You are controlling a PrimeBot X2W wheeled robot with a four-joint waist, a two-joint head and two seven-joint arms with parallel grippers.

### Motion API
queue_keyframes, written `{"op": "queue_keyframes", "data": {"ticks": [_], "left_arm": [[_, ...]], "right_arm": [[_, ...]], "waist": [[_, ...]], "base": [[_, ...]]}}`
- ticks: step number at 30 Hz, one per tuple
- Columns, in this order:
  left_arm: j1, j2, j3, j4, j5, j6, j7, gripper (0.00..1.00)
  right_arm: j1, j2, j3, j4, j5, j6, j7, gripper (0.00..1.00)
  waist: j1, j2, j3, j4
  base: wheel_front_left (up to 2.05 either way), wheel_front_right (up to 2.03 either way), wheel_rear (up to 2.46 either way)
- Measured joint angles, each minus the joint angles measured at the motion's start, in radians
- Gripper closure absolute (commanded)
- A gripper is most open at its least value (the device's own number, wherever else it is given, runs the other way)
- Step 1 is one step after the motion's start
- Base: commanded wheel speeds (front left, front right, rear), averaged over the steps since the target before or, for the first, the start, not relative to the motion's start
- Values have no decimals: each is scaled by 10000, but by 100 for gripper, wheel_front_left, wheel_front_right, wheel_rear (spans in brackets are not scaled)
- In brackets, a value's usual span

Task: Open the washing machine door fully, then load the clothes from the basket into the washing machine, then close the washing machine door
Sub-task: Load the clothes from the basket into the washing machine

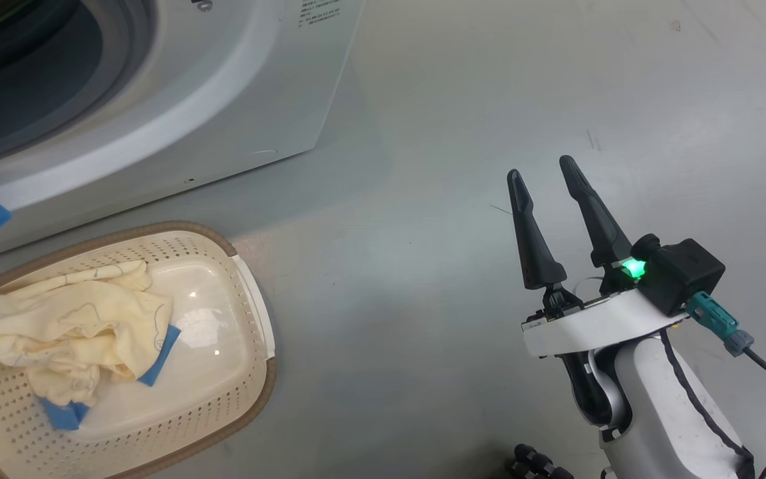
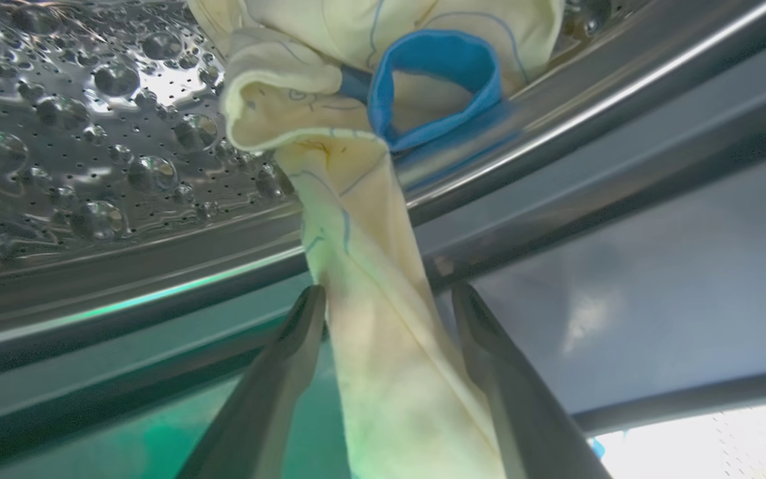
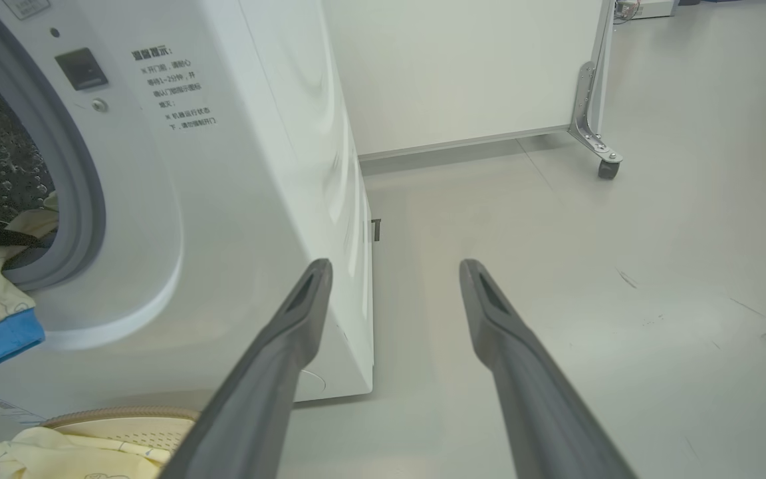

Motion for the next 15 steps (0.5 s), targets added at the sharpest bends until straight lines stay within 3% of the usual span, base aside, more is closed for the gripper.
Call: {"op": "queue_keyframes", "data": {"ticks": [1,3,15], "left_arm": [[-108,-15,-4,150,-81,-6,303,52],[-177,-13,-2,228,-86,-6,523,100],[-908,-35,-12,-21,-209,-25,487,100]], "right_arm": [[-1,0,-13,-4,0,-98,0,0],[-1,0,-10,-4,4,-163,2,0],[-33,4,96,-33,54,-249,2,0]], "waist": [[0,0,15,-64],[0,0,18,-99],[0,0,26,-146]], "base": [[0,0,0],[0,0,0],[0,0,0]]}}
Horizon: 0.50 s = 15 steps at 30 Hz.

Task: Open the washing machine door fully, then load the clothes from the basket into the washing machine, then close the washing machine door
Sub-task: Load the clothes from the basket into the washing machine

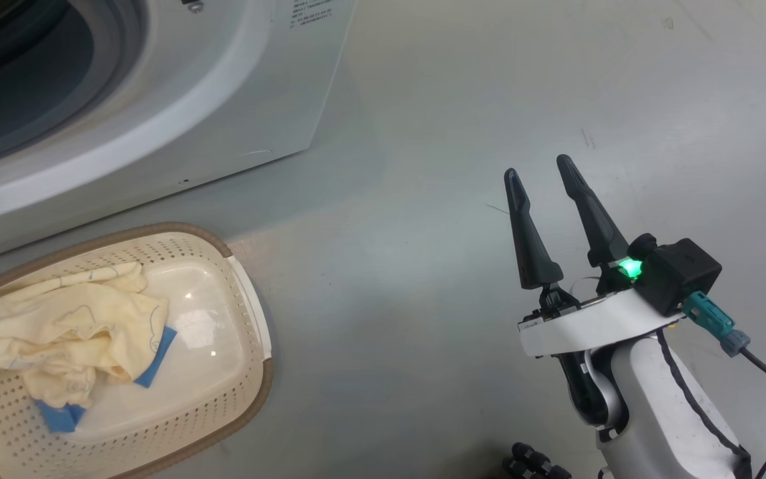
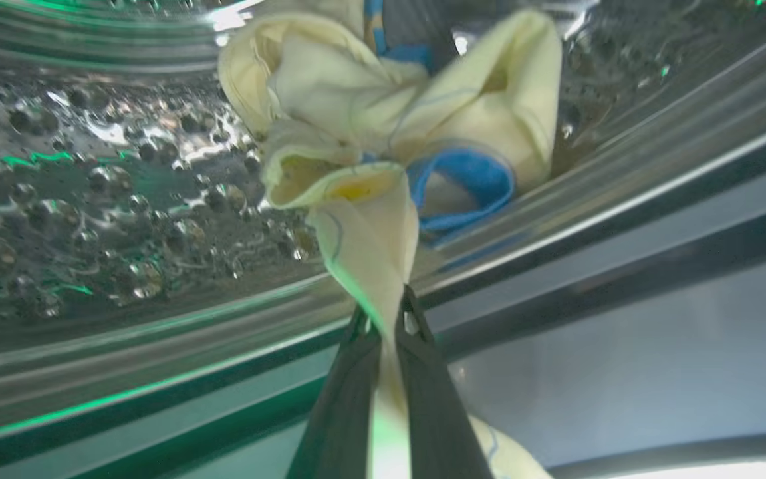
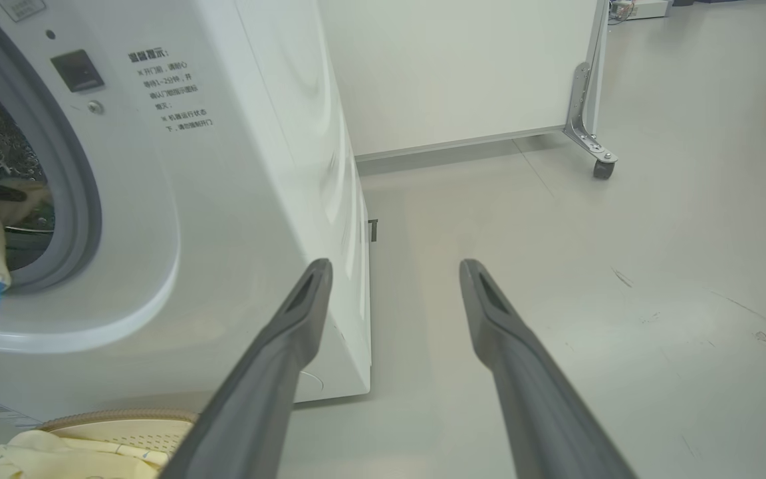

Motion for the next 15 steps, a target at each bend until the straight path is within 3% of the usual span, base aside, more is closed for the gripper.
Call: {"op": "queue_keyframes", "data": {"ticks": [15], "left_arm": [[-1476,512,127,-1037,604,73,-2408,100]], "right_arm": [[-224,4,215,-190,107,0,0,0]], "waist": [[0,0,511,-240]], "base": [[0,0,0]]}}
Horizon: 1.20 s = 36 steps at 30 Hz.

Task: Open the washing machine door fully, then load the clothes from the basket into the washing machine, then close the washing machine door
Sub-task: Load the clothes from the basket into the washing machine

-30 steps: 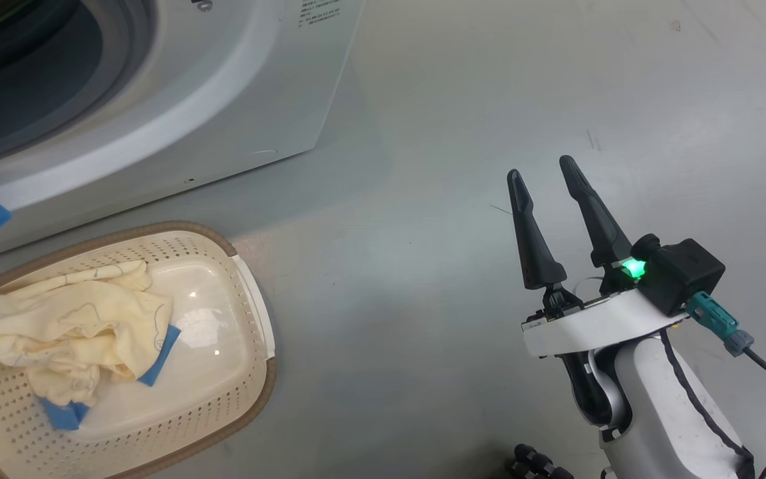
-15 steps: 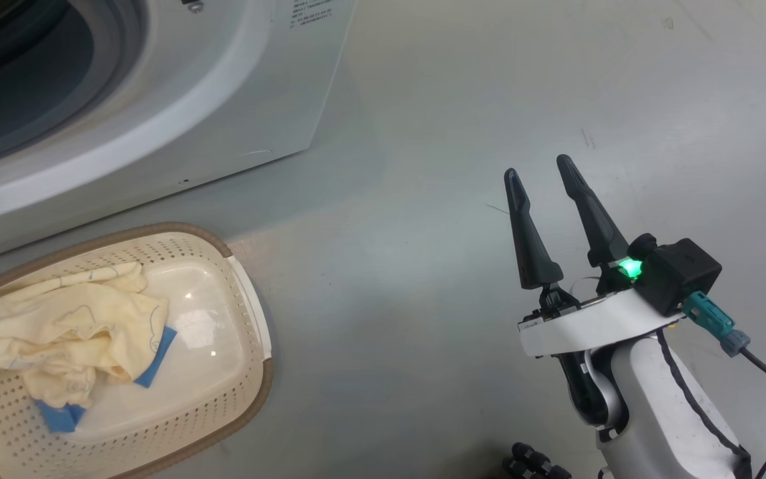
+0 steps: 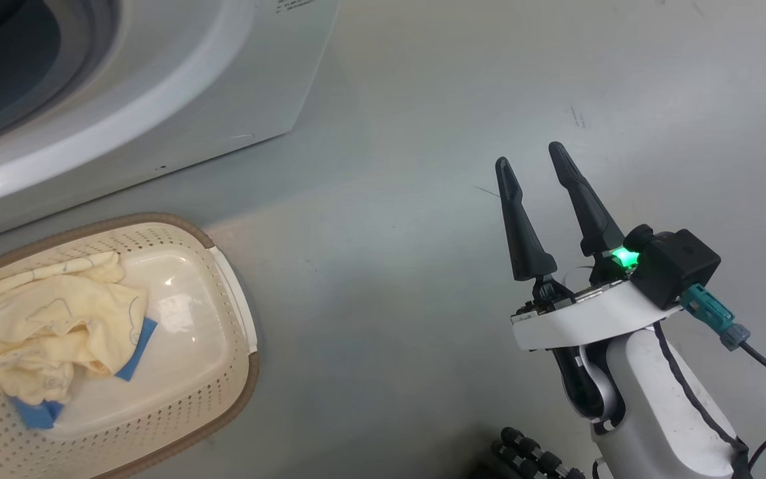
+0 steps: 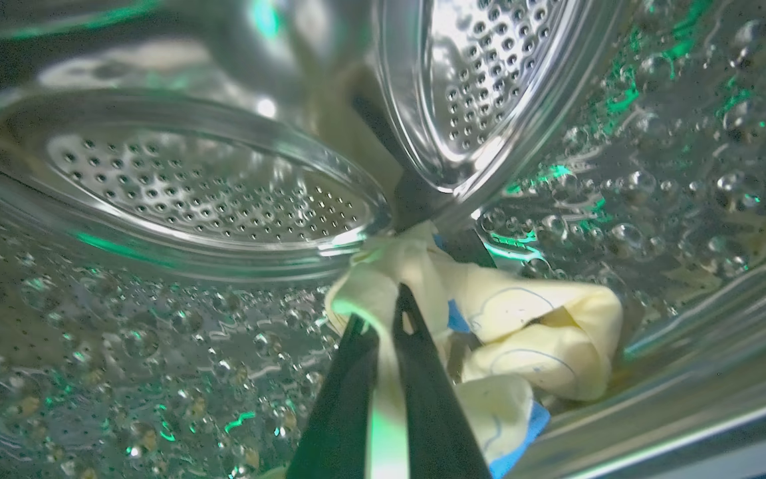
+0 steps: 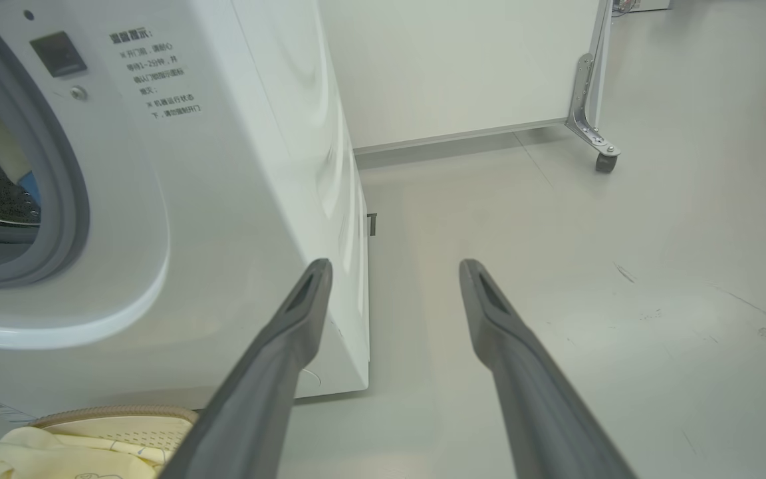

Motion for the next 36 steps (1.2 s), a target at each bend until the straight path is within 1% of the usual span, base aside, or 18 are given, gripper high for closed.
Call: {"op": "queue_keyframes", "data": {"ticks": [2,5,12,18,19,20,21,26,32,36], "left_arm": [[-181,111,17,-111,207,123,-470,100],[-344,117,21,-90,370,219,-855,100],[-157,19,50,794,339,341,-1229,100],[-136,-35,102,1039,257,397,-1641,100],[-139,-58,127,1104,245,399,-1674,69],[-138,-73,127,1154,245,399,-1705,33],[-138,-88,128,1185,245,399,-1764,0],[-140,-146,127,1407,245,443,-1923,0],[-128,-345,286,1565,165,750,-2420,0],[115,-777,293,1609,138,972,-2949,0]], "right_arm": [[-82,2,33,-29,38,0,0,0],[-193,8,38,-107,75,0,0,0],[-274,15,73,-102,125,0,-2,0],[-344,19,77,-75,159,0,-2,0],[-344,19,79,-69,159,0,-2,0],[-344,19,79,-59,159,0,0,0],[-344,19,79,-50,159,0,-2,0],[-346,21,77,-25,159,0,-2,0],[-359,21,6,19,157,-2,-2,0],[-360,19,-140,58,84,-13,-2,0]], "waist": [[0,0,102,-59],[0,0,257,-137],[0,0,480,-259],[0,0,540,-270],[0,0,545,-269],[0,0,549,-268],[0,0,551,-267],[0,0,550,-261],[0,0,504,-212],[0,0,404,-105]], "base": [[0,0,0],[0,0,0],[0,0,0],[0,0,0],[0,0,0],[0,0,0],[0,0,0],[0,0,0],[0,0,0],[0,0,0]]}}
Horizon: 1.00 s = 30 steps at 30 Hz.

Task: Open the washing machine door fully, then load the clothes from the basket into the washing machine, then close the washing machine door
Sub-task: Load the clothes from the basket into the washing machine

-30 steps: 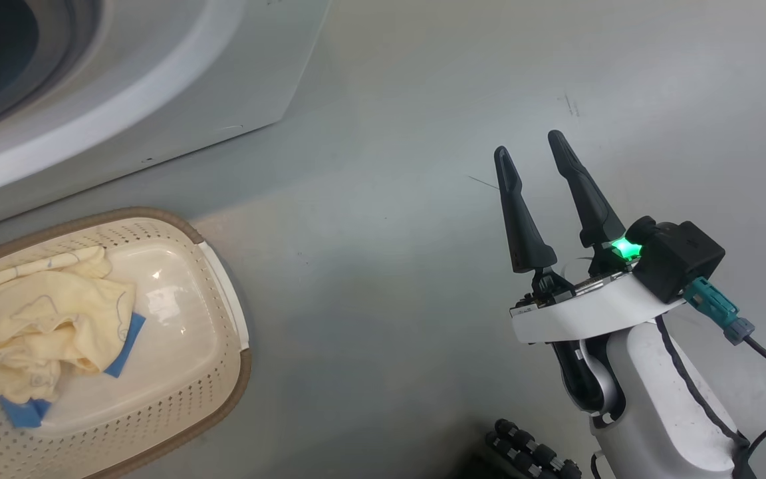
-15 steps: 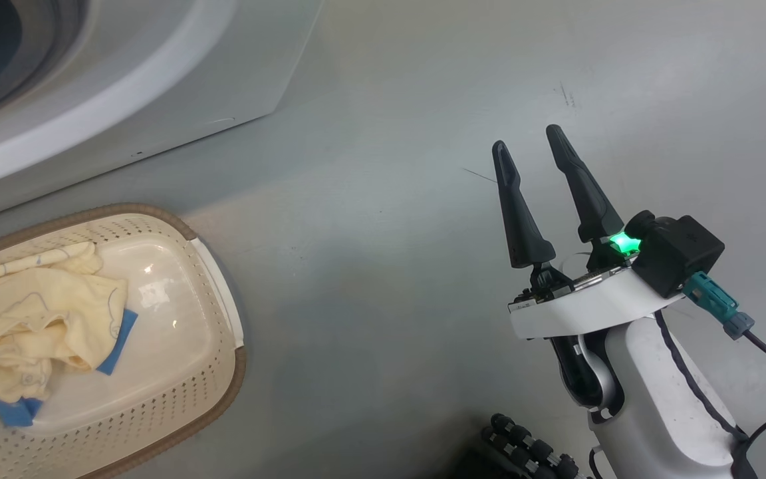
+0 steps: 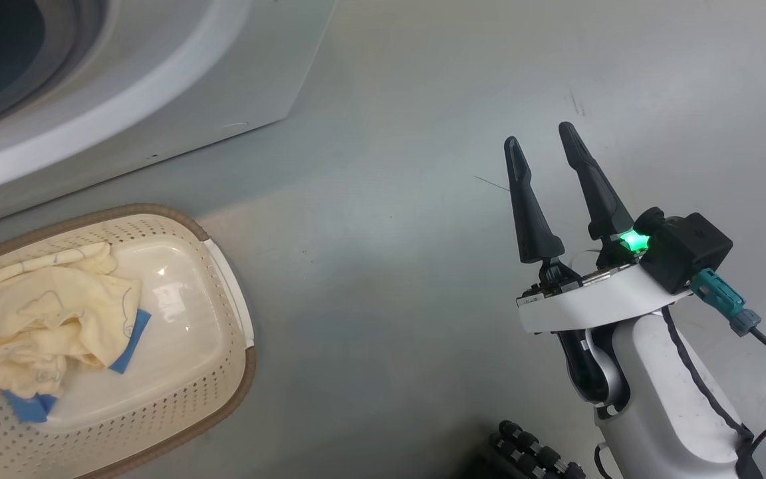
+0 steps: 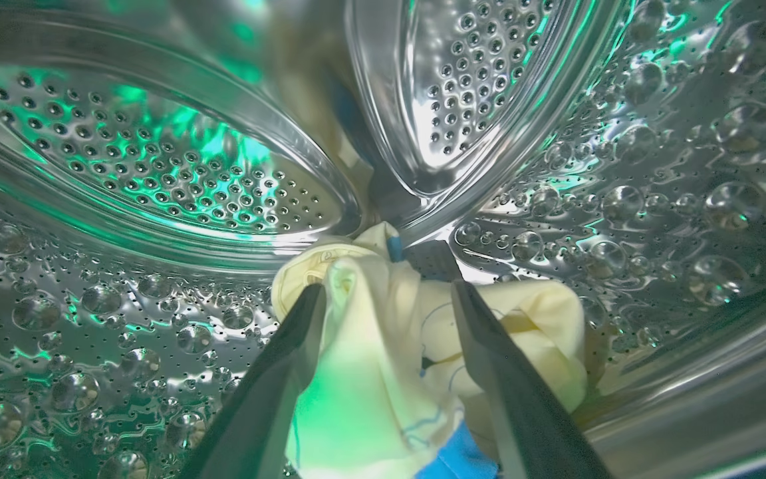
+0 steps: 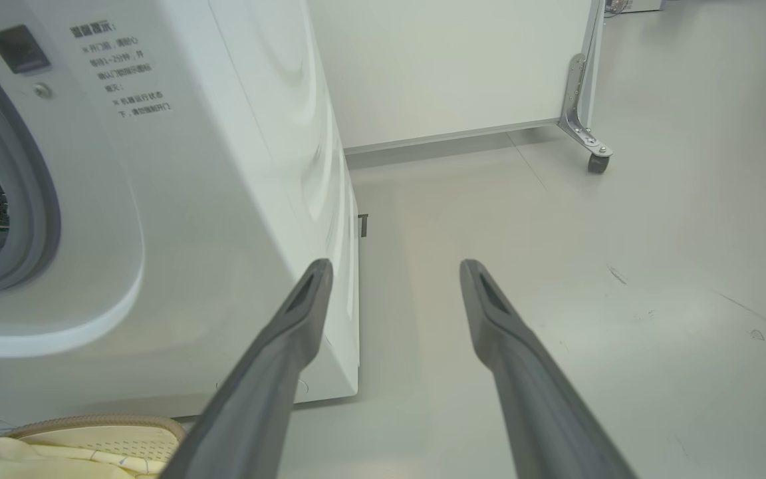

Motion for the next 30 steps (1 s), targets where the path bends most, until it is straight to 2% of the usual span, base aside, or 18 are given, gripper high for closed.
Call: {"op": "queue_keyframes", "data": {"ticks": [9,16,23,27,30], "left_arm": [[1455,-880,295,-380,-408,575,-1674,0],[2638,-1379,541,-1066,-523,788,-3072,0],[4503,-1737,660,-1576,-529,911,-4196,0],[5661,-2366,686,-2011,-533,989,-4970,0],[6449,-2763,853,-2100,-763,991,-5041,0]], "right_arm": [[3,0,-209,180,-351,2,2,0],[26,-2,-384,305,-673,12,0,0],[46,-2,-602,439,-1087,38,0,0],[155,-13,-784,562,-1442,119,0,0],[337,-40,-809,679,-1586,203,0,0]], "waist": [[-1,0,-363,384],[-1,0,-710,738],[-1,0,-1167,1003],[-1,0,-1562,1193],[-1,0,-1831,1316]], "base": [[0,0,0],[0,0,0],[0,0,0],[0,0,0],[0,0,0]]}}
